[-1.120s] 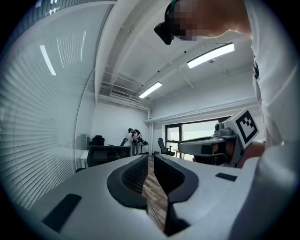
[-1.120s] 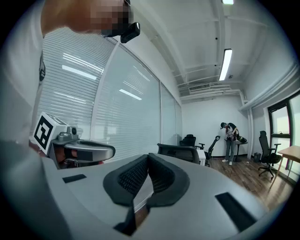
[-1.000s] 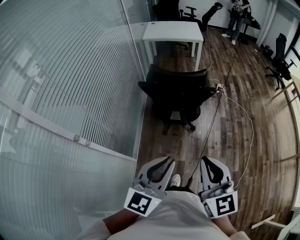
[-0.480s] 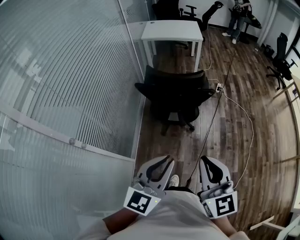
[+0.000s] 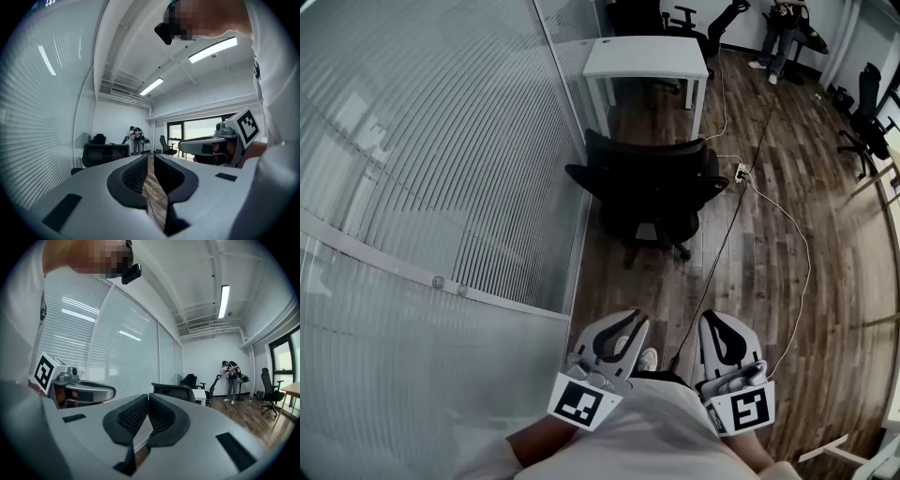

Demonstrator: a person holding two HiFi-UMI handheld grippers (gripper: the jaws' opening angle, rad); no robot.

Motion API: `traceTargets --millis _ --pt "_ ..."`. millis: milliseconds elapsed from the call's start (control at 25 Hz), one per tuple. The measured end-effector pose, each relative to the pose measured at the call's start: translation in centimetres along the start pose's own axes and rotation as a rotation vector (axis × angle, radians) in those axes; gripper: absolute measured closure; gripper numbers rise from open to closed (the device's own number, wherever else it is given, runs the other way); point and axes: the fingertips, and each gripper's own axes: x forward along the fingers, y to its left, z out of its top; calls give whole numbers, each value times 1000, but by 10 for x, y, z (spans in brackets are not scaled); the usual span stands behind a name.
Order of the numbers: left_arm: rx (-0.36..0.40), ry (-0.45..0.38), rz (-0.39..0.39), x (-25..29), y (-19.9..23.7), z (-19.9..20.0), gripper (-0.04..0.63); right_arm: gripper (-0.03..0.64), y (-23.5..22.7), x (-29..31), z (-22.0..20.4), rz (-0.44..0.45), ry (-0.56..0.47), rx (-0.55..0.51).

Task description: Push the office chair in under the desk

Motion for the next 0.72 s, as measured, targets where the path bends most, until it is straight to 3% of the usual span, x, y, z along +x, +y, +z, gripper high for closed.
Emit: traceTargets --millis 720 --pt "-5 7 10 34 28 -4 529 584 -23 35 -3 5 9 1"
